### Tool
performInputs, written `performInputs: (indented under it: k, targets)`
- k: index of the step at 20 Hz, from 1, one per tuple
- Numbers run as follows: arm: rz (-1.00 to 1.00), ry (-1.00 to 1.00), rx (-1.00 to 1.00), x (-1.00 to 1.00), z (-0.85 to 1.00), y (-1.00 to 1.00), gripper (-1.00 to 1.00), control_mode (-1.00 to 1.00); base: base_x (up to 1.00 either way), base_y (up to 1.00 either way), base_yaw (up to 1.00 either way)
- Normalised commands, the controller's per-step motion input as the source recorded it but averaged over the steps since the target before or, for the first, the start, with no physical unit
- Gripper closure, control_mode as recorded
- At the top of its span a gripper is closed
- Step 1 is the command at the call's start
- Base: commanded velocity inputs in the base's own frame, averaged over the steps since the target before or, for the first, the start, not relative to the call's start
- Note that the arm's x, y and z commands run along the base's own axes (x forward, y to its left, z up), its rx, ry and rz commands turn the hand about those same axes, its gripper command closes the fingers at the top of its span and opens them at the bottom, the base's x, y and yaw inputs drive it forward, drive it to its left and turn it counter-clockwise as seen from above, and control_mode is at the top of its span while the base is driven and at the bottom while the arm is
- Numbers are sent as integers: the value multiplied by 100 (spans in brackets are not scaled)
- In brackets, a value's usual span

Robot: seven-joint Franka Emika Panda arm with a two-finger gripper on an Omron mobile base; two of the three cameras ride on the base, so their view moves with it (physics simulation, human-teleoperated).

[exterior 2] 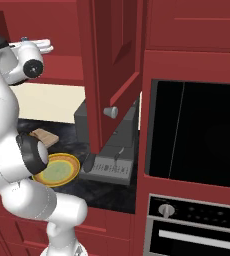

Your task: Pick the chicken drumstick from the plate and place it on the cutting board. Then pick the condiment bottle from the cabinet and place it next to the cutting board.

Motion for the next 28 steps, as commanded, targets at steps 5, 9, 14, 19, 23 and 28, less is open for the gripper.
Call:
performInputs:
  k: [5, 9, 14, 19, 23, 28]
  targets:
    - [-2, 0, 0, 4, 0, -1, 100, -100, 0, 0, 0]
    - [0, 0, 0, 0, 0, 0, 100, -100, 0, 0, 0]
    - [0, 0, 0, -22, 2, 0, 100, -100, 0, 0, 0]
    - [0, 0, 0, -37, 11, 0, 100, -100, 0, 0, 0]
    - [0, 0, 0, -40, 14, -2, 100, -100, 0, 0, 0]
    - [0, 0, 0, -40, 13, -7, 100, -100, 0, 0, 0]
